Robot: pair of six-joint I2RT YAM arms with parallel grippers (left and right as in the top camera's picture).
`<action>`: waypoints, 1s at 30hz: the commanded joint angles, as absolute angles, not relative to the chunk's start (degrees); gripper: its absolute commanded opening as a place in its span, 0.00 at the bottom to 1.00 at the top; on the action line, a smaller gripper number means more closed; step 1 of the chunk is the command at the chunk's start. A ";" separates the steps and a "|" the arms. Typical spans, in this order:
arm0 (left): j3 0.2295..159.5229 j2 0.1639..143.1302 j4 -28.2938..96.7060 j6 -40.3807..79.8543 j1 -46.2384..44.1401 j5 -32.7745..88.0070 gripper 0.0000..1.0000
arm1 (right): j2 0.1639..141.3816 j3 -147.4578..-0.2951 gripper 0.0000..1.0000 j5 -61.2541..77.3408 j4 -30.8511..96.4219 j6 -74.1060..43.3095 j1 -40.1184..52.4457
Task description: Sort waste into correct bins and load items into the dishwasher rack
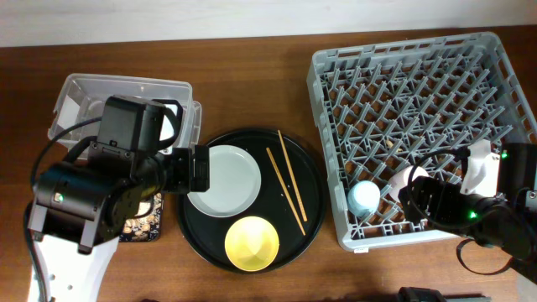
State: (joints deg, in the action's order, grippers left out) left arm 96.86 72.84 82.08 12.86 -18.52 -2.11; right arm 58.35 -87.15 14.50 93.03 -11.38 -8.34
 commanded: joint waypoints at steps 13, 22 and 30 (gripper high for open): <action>60.05 38.33 45.08 9.52 -16.51 -8.67 0.99 | 58.30 -87.44 0.99 14.39 93.01 -10.96 -8.60; 28.03 9.50 28.53 9.43 -9.91 -4.05 0.99 | 58.28 -87.44 0.99 14.39 93.01 -10.96 -8.60; 10.90 0.25 17.08 9.30 -8.08 -1.19 0.99 | 58.30 -87.44 0.99 14.39 93.01 -10.96 -8.60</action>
State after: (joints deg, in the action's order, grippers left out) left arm 17.02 2.70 21.23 10.22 -8.36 -2.87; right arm 58.46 -87.11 14.50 93.06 -11.35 -8.34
